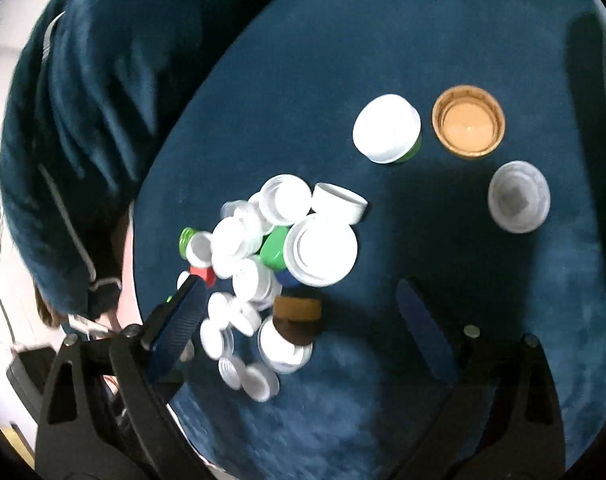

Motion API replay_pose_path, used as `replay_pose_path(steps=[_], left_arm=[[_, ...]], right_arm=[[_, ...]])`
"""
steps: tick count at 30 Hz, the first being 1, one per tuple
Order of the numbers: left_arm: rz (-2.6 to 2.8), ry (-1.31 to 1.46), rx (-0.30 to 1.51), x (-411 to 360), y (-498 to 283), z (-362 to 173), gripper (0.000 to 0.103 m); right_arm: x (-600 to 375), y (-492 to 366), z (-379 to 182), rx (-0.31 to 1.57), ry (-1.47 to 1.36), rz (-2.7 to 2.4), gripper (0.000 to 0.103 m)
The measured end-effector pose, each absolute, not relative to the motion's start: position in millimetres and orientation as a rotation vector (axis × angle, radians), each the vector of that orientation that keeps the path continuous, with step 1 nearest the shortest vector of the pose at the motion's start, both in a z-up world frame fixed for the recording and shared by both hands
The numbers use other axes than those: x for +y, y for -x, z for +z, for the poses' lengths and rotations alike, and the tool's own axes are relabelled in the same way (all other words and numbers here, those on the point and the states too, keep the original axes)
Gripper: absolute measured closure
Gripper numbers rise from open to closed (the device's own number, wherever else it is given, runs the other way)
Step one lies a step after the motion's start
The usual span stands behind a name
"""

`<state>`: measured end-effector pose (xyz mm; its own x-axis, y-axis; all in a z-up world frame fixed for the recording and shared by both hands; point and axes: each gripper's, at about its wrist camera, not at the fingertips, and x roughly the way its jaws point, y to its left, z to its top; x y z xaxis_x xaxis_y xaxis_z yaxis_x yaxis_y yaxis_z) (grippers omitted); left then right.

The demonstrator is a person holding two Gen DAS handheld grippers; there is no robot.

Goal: Organize objects
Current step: 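Move back to the pile and grasp a white cap with each gripper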

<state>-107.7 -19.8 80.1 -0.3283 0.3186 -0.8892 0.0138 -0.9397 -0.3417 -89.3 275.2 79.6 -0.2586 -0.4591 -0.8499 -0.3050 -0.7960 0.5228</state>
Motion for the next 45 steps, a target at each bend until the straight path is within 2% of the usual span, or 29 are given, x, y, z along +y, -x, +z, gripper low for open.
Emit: replay_pose_path(steps=[3,5,7,9,13,19,22,23,24,26,28,29,30,32,37,45], left_arm=[[2.374,1.704,-0.433,-24.9,108.1,77.4,0.001],[2.364,1.707,-0.441,-28.2,107.9,75.1,0.001],[2.363,1.713,-0.448,-29.9,108.3,73.4,0.001],[2.357,1.717,-0.461,-30.8,109.0,72.1,0.001],[2.349,1.704,-0.437,-24.7,108.5,71.2,0.001],[2.367,1.696,-0.184,1.9,102.0,65.8,0.002],[2.361,1.663,-0.118,11.0,101.8,62.3,0.005],[2.353,1.659,-0.112,13.4,103.2,60.0,0.009],[2.342,1.662,-0.105,15.6,104.9,55.6,0.018],[2.303,1.697,-0.108,16.4,107.3,43.8,0.024],[2.287,1.712,-0.149,14.1,108.4,36.2,0.041],[2.298,1.712,-0.16,11.7,108.8,37.5,0.059],[2.298,1.712,-0.167,9.6,109.5,40.3,0.062],[2.305,1.679,-0.241,3.9,109.0,50.8,0.062],[2.329,1.586,-0.277,7.7,101.4,84.2,0.062],[2.316,1.468,-0.185,58.0,87.5,125.3,0.062]], right_arm=[[274.5,92.4,71.3,-1.002,-1.866,-2.217,0.011],[275.1,93.4,66.1,-1.042,-1.871,-2.21,0.024],[275.3,93.7,61.3,-1.056,-1.886,-2.204,0.046],[276.4,92.7,59.3,-1.054,-1.893,-2.195,0.061],[277.6,85.6,66.5,-1.039,-1.887,-2.208,0.062],[272.5,75.7,74.9,-0.924,-1.923,-2.247,0.061],[268.4,73.3,74.7,-0.91,-1.919,-2.24,0.061],[266.6,72.7,74.3,-0.905,-1.919,-2.237,0.061],[269.6,76.8,74.2,-0.903,-1.92,-2.235,0.061],[266.9,76.1,73.7,-0.885,-1.923,-2.233,0.061],[264.6,73.7,74.4,-0.867,-1.925,-2.234,0.061],[263.6,73.4,75.4,-0.859,-1.925,-2.233,0.061],[264.0,74.9,76.3,-0.853,-1.925,-2.233,0.061],[266.5,74.0,79.7,-0.841,-1.919,-2.238,0.061],[267.5,70.0,90.7,-0.828,-1.905,-2.246,0.061],[296.4,32.9,138.6,-0.828,-1.814,-2.297,0.061]])
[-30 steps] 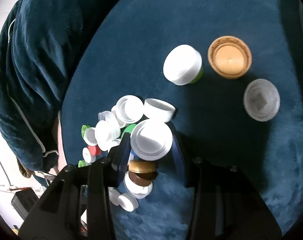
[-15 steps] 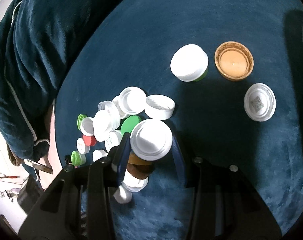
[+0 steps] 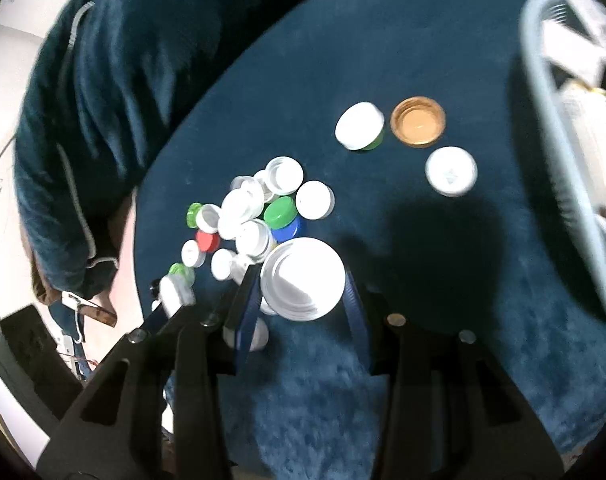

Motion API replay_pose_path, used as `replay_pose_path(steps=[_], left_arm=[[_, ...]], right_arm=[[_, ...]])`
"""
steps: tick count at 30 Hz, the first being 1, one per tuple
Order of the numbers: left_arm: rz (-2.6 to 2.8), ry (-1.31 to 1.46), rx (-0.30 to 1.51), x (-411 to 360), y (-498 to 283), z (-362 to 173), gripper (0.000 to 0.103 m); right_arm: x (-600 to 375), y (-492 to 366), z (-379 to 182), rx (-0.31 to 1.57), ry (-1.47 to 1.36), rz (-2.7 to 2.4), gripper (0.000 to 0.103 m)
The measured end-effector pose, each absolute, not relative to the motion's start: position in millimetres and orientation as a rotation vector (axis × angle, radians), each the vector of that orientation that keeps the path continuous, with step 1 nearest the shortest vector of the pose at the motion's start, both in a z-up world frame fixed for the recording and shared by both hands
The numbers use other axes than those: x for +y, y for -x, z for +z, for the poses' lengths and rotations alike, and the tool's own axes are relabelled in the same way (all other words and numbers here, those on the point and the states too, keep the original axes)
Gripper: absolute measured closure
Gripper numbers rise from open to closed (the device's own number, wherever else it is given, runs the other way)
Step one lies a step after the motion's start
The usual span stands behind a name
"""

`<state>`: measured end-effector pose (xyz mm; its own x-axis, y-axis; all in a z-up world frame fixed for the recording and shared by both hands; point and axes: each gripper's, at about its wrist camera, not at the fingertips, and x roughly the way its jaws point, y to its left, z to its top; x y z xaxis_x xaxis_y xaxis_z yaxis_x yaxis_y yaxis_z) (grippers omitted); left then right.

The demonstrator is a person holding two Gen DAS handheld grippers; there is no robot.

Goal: Organize objects
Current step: 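Move back to the pile and grasp a white cap with each gripper, then carry both white caps over the basket and open both grippers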

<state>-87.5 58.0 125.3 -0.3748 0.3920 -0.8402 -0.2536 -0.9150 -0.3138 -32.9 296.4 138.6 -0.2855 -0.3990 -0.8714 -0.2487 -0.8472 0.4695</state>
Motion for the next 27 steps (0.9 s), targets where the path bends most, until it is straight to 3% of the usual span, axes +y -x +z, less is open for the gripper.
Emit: replay_pose_path(steps=[15,27], left_arm=[[2.117,1.298,-0.141,186.0,46.6,175.1,0.062],[1.958,1.261,-0.008,304.5,25.1,169.8,0.062]], right_arm=[[422.5,-71.5,202.0,-1.153,-1.577,-2.7,0.061],[500.7,-107.8,196.0,-1.356,-1.51,-2.895,0.06]])
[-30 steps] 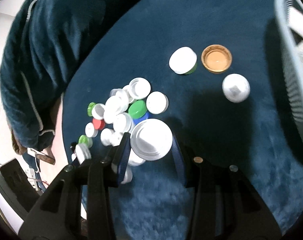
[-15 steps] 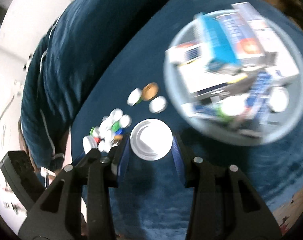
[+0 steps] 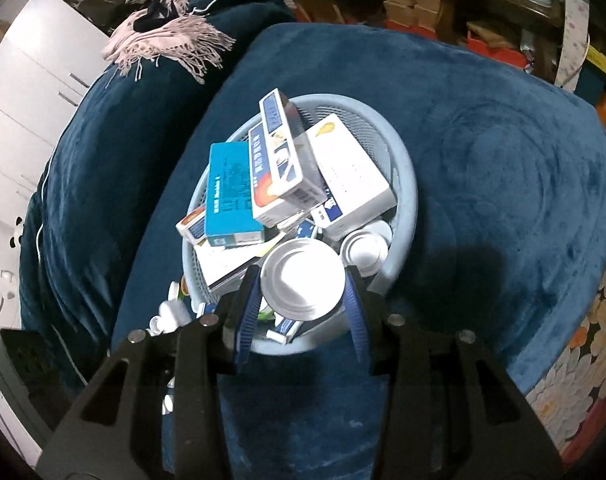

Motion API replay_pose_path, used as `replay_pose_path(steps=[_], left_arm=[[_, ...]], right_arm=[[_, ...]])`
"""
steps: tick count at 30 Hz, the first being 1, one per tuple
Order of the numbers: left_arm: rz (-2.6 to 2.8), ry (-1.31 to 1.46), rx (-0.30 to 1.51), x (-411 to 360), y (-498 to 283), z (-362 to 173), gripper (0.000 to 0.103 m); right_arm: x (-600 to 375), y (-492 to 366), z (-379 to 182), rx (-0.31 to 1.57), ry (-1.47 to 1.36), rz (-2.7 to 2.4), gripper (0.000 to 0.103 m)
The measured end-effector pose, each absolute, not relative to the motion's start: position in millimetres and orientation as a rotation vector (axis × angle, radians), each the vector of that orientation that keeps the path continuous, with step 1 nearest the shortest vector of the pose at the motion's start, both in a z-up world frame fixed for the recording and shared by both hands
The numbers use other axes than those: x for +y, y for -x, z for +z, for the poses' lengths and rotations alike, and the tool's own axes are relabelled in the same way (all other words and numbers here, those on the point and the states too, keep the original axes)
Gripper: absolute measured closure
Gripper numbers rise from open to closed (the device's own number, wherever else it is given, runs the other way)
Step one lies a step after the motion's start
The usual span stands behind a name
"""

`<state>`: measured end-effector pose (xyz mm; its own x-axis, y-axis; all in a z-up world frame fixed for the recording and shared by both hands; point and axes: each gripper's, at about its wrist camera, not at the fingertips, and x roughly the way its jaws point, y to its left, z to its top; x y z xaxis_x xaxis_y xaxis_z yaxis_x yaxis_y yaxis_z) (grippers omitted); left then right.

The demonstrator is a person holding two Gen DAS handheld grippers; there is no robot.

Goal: Organize objects
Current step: 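Carry both white caps over the basket and open both grippers, then move back to the pile and grasp a white cap with each gripper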

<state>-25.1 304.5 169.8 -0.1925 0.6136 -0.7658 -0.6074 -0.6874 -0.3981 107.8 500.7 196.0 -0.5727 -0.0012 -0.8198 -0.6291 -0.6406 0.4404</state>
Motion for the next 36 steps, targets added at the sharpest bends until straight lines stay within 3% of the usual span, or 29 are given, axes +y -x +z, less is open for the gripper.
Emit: replay_pose_path(steps=[1,2,3,4,5,6,7,18,27,36], left_arm=[[1.959,1.26,0.008,309.8,24.5,169.2,0.06],[1.968,1.266,0.034,314.1,23.2,168.5,0.041],[1.977,1.268,0.042,314.7,23.1,168.9,0.015],[1.99,1.263,0.046,313.5,22.4,169.6,0.007],[2.009,1.251,0.049,310.7,21.6,171.3,0.004],[2.036,1.239,0.058,306.8,20.9,173.3,0.004],[2.055,1.235,0.067,303.0,20.8,174.6,0.004],[2.202,1.197,0.028,233.4,26.0,188.1,0.002],[2.504,1.105,0.112,165.9,21.3,203.2,0.002],[2.622,1.242,0.008,94.0,19.5,178.8,0.002]], right_arm=[[502.1,-106.7,195.5,1.056,1.163,2.248,0.06],[504.2,-106.0,193.9,1.053,1.157,2.237,0.059],[506.0,-106.5,192.9,1.049,1.157,2.228,0.051],[506.8,-107.2,192.1,1.048,1.156,2.214,0.035],[507.2,-109.8,192.4,1.049,1.151,2.197,0.026],[508.8,-111.8,192.7,1.05,1.147,2.192,0.014],[510.1,-113.3,194.2,1.051,1.139,2.194,0.01],[477.3,-98.2,207.8,0.948,1.174,2.271,0.007],[412.0,-69.7,224.7,0.619,1.261,2.434,0.006],[351.4,-52.8,227.7,0.436,1.356,2.567,0.006]])
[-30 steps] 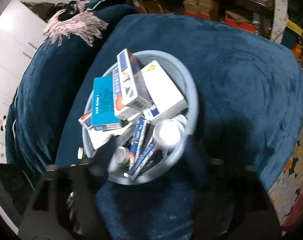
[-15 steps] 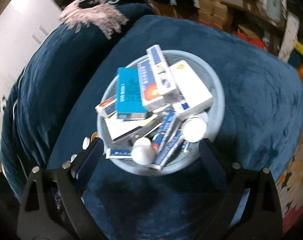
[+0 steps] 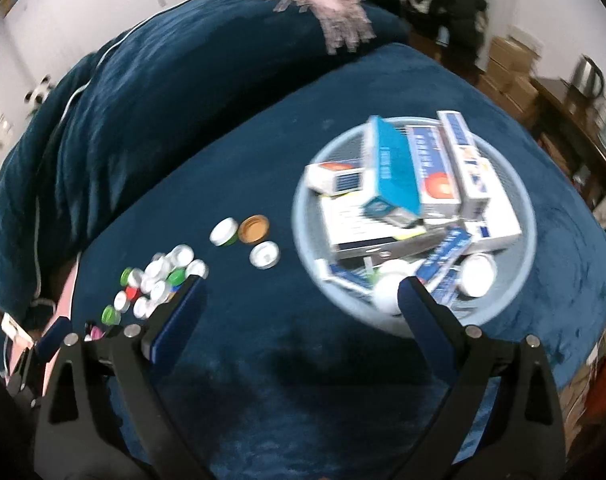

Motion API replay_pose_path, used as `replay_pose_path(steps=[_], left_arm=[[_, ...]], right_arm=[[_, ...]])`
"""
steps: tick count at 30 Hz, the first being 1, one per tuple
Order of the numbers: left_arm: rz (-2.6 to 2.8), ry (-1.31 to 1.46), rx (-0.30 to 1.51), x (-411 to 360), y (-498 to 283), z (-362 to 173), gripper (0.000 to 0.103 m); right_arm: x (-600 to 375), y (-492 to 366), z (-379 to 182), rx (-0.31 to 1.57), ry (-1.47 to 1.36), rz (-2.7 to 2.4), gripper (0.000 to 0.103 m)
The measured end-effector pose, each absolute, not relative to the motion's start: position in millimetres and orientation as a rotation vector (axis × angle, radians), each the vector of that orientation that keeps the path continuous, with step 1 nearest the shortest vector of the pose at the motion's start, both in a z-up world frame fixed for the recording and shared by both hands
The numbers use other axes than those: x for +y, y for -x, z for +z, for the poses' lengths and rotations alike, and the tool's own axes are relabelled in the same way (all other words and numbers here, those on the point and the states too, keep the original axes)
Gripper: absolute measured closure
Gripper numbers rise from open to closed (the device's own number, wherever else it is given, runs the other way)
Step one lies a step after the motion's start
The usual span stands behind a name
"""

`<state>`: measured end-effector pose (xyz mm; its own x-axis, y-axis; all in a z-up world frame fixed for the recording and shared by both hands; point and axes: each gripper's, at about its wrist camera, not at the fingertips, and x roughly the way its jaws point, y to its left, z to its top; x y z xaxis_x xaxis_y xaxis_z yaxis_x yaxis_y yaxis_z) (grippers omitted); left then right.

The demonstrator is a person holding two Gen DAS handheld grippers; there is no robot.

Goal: Organize objects
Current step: 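Move back to the pile and grasp a white cap with each gripper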

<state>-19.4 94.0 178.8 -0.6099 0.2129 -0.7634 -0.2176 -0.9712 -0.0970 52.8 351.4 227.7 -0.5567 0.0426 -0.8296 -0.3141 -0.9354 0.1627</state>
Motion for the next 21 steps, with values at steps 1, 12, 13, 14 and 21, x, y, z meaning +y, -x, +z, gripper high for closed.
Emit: replay_pose_path(steps=[1,12,13,14,21], left_arm=[[2.631,1.255,-0.008,86.5,17.1,174.5,0.002],[2.651,1.451,-0.119,10.7,4.4,122.0,0.002],[2.647,1.473,-0.129,2.6,4.7,117.4,0.002],[2.648,1.496,-0.142,-6.2,5.3,112.4,0.002],[2.724,1.535,-0.372,-80.9,4.5,92.9,0.002]], right_arm=[[341.4,-51.1,226.7,0.404,1.379,2.585,0.006],[262.8,-26.8,175.9,0.099,1.801,2.592,0.006],[257.9,-25.1,171.8,0.079,1.824,2.59,0.006],[250.3,-23.1,166.8,0.052,1.855,2.591,0.006],[206.5,-7.4,151.2,0.057,1.991,2.656,0.008]])
